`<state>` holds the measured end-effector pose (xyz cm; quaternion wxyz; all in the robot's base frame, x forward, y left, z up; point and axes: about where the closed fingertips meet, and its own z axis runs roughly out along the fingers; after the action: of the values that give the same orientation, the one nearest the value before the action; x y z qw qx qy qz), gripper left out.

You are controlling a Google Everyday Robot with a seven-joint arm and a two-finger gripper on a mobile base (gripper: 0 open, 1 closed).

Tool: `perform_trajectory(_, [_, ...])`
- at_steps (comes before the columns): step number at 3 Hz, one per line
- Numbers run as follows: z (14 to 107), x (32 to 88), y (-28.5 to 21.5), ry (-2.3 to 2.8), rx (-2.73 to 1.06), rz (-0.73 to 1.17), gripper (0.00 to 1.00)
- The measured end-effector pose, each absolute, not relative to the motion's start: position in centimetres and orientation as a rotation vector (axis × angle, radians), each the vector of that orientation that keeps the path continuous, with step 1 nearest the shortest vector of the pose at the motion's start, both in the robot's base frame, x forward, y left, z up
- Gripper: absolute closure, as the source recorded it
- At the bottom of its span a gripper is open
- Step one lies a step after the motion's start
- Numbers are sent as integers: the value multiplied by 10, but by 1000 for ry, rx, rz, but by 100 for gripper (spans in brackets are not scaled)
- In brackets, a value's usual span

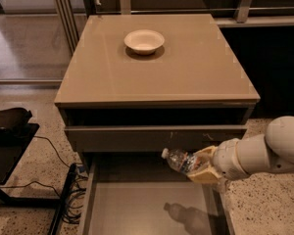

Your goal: Place water bottle into middle drawer

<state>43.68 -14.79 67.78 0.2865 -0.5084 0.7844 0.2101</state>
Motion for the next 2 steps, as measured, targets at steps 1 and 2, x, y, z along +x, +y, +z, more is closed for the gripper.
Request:
perform_trajectory(1, [606,414,-122,2127,-1339,661,100])
perform_trajectory(2, [544,391,-93,2122,-1325,687,100])
